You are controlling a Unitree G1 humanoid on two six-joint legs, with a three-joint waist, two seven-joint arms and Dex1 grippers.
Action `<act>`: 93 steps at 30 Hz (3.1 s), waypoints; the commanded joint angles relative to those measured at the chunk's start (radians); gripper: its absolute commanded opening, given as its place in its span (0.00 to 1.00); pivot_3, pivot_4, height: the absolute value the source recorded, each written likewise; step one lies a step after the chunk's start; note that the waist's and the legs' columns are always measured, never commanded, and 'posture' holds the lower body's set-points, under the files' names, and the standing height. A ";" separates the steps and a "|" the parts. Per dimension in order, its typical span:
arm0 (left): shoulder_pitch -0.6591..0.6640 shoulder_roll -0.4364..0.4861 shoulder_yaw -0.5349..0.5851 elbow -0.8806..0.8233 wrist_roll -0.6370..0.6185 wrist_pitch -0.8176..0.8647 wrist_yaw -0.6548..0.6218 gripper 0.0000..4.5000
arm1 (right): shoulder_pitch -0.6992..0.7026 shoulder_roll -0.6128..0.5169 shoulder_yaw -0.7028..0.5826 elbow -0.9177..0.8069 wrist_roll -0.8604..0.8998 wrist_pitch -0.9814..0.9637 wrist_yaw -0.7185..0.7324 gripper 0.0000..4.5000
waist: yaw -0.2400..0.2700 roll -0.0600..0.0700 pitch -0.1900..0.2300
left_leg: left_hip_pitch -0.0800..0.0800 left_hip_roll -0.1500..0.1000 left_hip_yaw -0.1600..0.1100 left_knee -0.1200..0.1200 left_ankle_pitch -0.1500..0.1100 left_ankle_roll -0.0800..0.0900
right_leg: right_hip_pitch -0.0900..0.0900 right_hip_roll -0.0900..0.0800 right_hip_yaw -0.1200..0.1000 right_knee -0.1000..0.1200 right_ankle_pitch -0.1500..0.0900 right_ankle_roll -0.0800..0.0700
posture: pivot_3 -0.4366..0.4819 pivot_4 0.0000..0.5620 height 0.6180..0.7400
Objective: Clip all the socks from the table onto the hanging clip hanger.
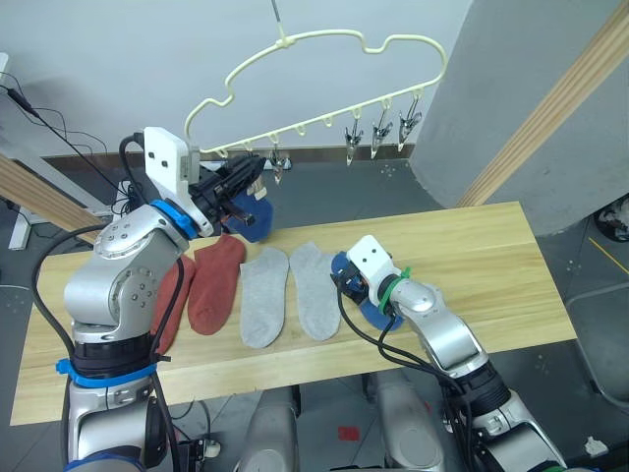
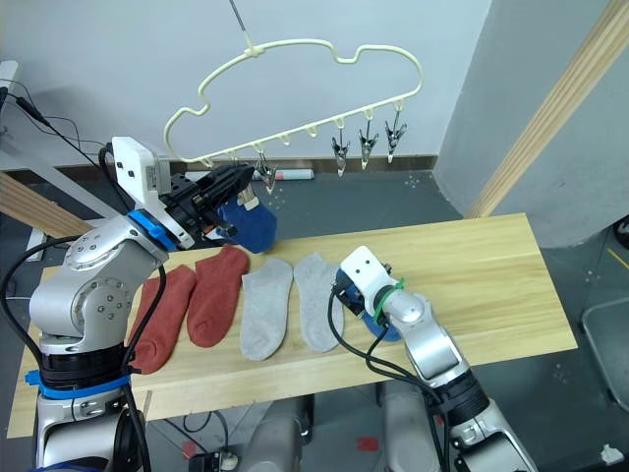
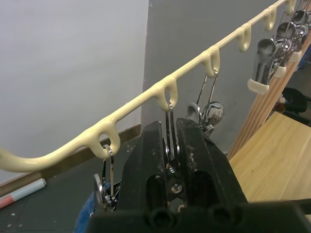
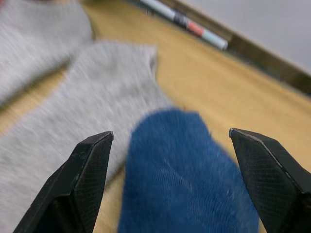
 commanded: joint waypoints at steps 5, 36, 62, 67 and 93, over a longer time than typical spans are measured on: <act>0.017 0.016 0.010 -0.035 -0.017 0.015 -0.007 0.02 | 0.006 0.029 -0.029 0.076 0.027 -0.016 -0.003 0.68 | 0.000 0.000 0.000 | 0.000 0.000 0.000 0.000 0.000 0.000 | 0.000 0.000 0.000 0.000 0.000 0.000 | 0.35 0.70 1.00; -0.011 0.032 0.041 -0.070 -0.161 0.163 0.037 0.02 | -0.131 0.210 0.049 0.166 -0.051 -0.581 -0.159 0.00 | 0.002 0.000 0.000 | 0.000 0.001 0.000 0.000 0.000 0.000 | 0.000 0.000 0.000 0.000 0.000 0.000 | 0.35 0.70 1.00; 0.020 0.021 0.044 -0.092 -0.177 0.179 0.066 0.02 | -0.178 0.297 0.028 0.240 -0.007 -0.727 -0.138 0.00 | 0.004 0.000 0.000 | 0.000 0.000 0.000 0.000 0.000 0.000 | 0.000 0.000 0.000 0.000 0.000 0.000 | 0.35 0.69 1.00; 0.024 0.028 0.049 -0.086 -0.163 0.179 0.074 0.37 | -0.180 0.298 0.028 0.241 -0.002 -0.726 -0.135 0.00 | 0.004 0.000 0.000 | 0.000 0.001 0.000 0.000 0.000 0.000 | 0.000 0.000 0.000 0.000 0.000 0.000 | 0.35 0.68 1.00; 0.164 0.063 0.022 -0.159 0.023 -0.045 0.048 0.56 | -0.064 0.148 0.042 -0.063 0.036 -0.342 0.064 0.53 | 0.015 0.000 0.000 | 0.000 0.000 -0.001 -0.001 0.000 0.000 | -0.001 0.000 -0.001 0.000 0.000 0.000 | 0.36 0.68 1.00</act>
